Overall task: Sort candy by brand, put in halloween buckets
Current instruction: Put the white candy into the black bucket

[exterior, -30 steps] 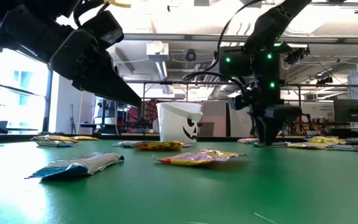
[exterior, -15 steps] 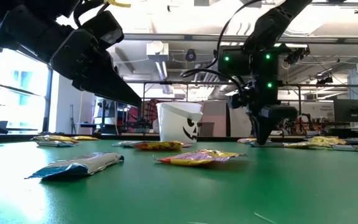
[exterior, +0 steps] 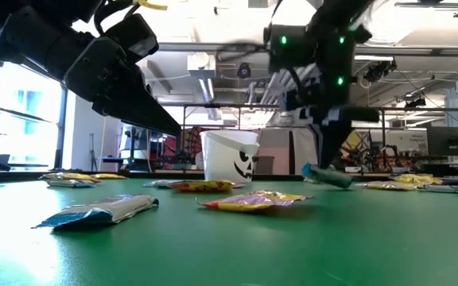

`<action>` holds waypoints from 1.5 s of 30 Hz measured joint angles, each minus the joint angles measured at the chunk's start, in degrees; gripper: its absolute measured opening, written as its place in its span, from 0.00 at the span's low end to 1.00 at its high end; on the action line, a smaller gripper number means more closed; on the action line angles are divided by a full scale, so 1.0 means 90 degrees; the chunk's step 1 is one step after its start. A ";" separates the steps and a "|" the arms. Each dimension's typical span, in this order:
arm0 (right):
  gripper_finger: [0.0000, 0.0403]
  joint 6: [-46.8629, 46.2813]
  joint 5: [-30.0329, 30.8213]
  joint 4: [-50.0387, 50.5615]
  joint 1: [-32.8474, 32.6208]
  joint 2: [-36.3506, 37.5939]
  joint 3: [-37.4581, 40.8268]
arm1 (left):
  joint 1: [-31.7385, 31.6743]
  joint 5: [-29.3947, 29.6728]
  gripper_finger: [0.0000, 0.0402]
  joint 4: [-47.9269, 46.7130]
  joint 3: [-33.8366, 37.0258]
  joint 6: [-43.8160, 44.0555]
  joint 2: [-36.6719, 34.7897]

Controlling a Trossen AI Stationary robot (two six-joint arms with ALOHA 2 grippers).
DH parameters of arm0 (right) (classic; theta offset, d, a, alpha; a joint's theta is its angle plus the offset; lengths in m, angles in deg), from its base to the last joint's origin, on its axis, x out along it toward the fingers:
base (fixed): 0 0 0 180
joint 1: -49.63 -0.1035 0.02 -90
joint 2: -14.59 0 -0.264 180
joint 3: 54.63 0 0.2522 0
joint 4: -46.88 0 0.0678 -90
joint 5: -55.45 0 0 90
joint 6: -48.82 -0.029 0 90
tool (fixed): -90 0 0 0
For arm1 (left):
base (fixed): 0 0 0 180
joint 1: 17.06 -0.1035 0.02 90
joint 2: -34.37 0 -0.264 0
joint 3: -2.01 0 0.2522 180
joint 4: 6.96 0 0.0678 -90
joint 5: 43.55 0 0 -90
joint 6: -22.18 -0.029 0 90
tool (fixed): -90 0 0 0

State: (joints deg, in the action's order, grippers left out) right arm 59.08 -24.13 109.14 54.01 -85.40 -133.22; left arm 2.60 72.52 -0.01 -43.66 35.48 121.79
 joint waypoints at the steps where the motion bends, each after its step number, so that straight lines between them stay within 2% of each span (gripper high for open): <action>1: 0.00 -0.0070 -0.0001 0.0044 -0.0131 0.0000 -0.0066 | 0.0000 0.0001 0.37 0.0000 0.0000 0.0000 0.0000; 10: 0.00 -0.1056 0.0105 0.0358 -0.1459 0.0333 -0.0385 | 0.0000 0.0001 0.37 -0.0039 0.0000 -0.0057 0.0000; 14: 0.02 -0.1718 0.0364 0.0482 -0.1582 0.0355 -0.0373 | 0.0000 0.0001 0.37 -0.0030 -0.0001 -0.0104 0.0000; 23: 0.28 -0.1136 0.1109 -0.0446 -0.1260 0.0355 0.0534 | 0.0000 0.0001 0.37 -0.0034 0.0000 -0.0002 0.0000; 28: 0.32 -0.0684 0.1761 -0.1213 -0.1344 0.0355 0.1241 | 0.0000 0.0001 0.37 -0.0037 0.0000 -0.0005 0.0000; 36: 0.25 -0.0624 0.1713 -0.1788 -0.1263 0.0355 0.1674 | 0.0000 0.0001 0.37 -0.0036 0.0000 -0.0039 0.0000; 45: 0.02 -0.0634 0.1171 -0.1925 -0.0897 0.0359 0.1662 | 0.0000 0.0001 0.37 -0.0036 0.0000 -0.0002 0.0000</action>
State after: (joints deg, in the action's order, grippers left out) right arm 53.38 -13.60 91.82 45.93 -82.16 -118.26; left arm 2.60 72.53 -0.33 -43.66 35.46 121.79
